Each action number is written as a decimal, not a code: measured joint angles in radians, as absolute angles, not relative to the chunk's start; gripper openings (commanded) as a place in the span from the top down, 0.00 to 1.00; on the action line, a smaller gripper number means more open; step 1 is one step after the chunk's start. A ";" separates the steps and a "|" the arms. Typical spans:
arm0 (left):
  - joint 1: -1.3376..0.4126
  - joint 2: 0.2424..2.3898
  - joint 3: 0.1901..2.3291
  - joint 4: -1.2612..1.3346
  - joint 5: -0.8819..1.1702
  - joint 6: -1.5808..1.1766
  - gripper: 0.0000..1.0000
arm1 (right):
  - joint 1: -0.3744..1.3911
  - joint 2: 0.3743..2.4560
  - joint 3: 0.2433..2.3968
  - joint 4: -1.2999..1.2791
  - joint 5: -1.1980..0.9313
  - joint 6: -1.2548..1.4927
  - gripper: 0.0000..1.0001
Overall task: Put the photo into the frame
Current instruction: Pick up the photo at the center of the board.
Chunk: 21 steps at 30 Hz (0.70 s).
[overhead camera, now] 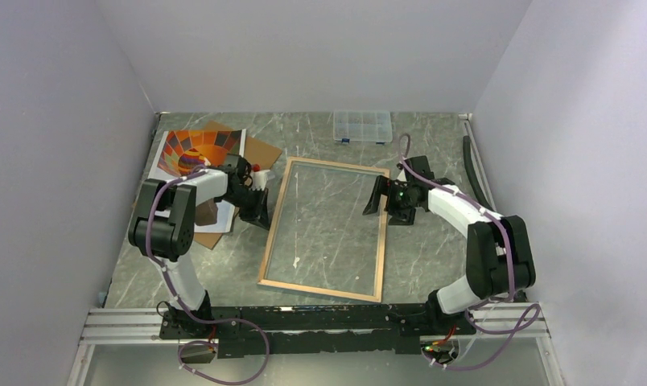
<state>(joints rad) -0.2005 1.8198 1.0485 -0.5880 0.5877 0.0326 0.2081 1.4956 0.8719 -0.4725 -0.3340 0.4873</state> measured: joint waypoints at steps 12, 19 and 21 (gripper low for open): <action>-0.221 1.835 1.137 -0.676 0.630 0.035 0.88 | 0.157 1.501 0.946 -0.463 -0.307 0.510 0.02; 0.046 1.748 1.465 -0.908 0.600 0.175 0.55 | 0.453 1.493 1.110 -0.450 -0.186 0.622 0.03; 0.177 1.719 1.574 -0.938 0.574 0.218 0.57 | 0.571 1.553 1.205 -0.425 -0.172 0.662 0.04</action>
<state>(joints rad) 0.1768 1.7191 1.5738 -0.9382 0.5735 0.2184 0.5713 1.5532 1.2049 -0.4248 -0.1719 0.6621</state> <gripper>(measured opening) 0.439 0.973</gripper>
